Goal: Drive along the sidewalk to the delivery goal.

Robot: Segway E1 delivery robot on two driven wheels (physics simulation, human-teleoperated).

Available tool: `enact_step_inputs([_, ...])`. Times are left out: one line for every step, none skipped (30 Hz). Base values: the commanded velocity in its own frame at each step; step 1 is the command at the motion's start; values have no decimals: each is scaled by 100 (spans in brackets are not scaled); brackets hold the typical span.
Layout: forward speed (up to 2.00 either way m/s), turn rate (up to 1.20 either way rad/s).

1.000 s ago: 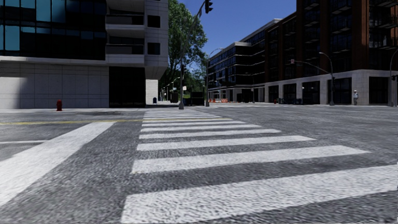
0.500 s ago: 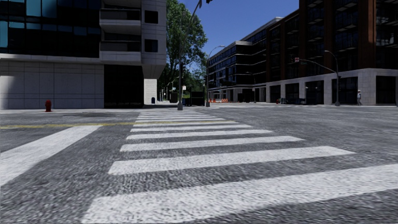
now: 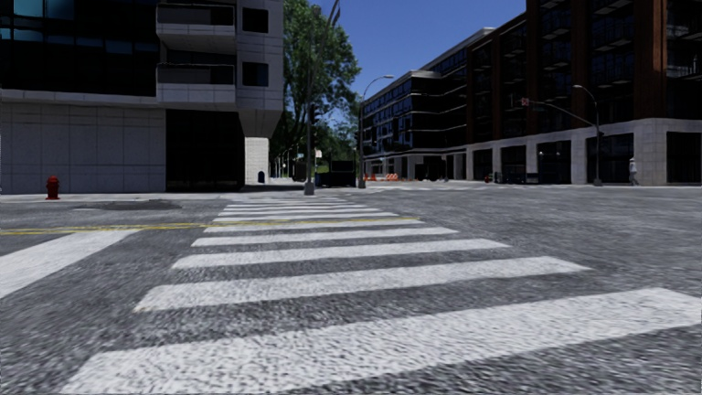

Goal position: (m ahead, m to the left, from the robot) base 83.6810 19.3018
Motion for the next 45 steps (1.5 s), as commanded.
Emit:
enact_step_inputs([200, 86])
enact_step_inputs([200, 93])
enact_step_inputs([200, 93])
enact_step_inputs([200, 95])
enact_step_inputs([200, 95])
enact_step_inputs([200, 95])
enact_step_inputs([200, 95])
enact_step_inputs([200, 89])
enact_step_inputs([200, 72])
enact_step_inputs([200, 62])
enact_step_inputs([200, 55])
enact_step_inputs([200, 47])
enact_step_inputs([200, 38])
enact_step_inputs([200, 35])
enact_step_inputs([200, 35])
enact_step_inputs([200, 26])
enact_step_inputs([200, 15])
enact_step_inputs([200, 9])
enact_step_inputs([200, 6])
enact_step_inputs([200, 1])
enact_step_inputs([200, 1])
enact_step_inputs([200, 0])
enact_step_inputs([200, 0])
enact_step_inputs([200, 0])
enact_step_inputs([200, 0])
enact_step_inputs([200, 0])
enact_step_inputs([200, 0])
enact_step_inputs([200, 0])
enact_step_inputs([200, 0])
enact_step_inputs([200, 0])
enact_step_inputs([200, 0])
enact_step_inputs([200, 0])
enact_step_inputs([200, 0])
enact_step_inputs([200, 0])
enact_step_inputs([200, 0])
enact_step_inputs([200, 0])
enact_step_inputs([200, -75])
enact_step_inputs([200, -120])
enact_step_inputs([200, -120])
enact_step_inputs([200, -120])
enact_step_inputs([200, -120])
enact_step_inputs([200, -111])
enact_step_inputs([200, -27])
enact_step_inputs([200, -8])
enact_step_inputs([200, -3])
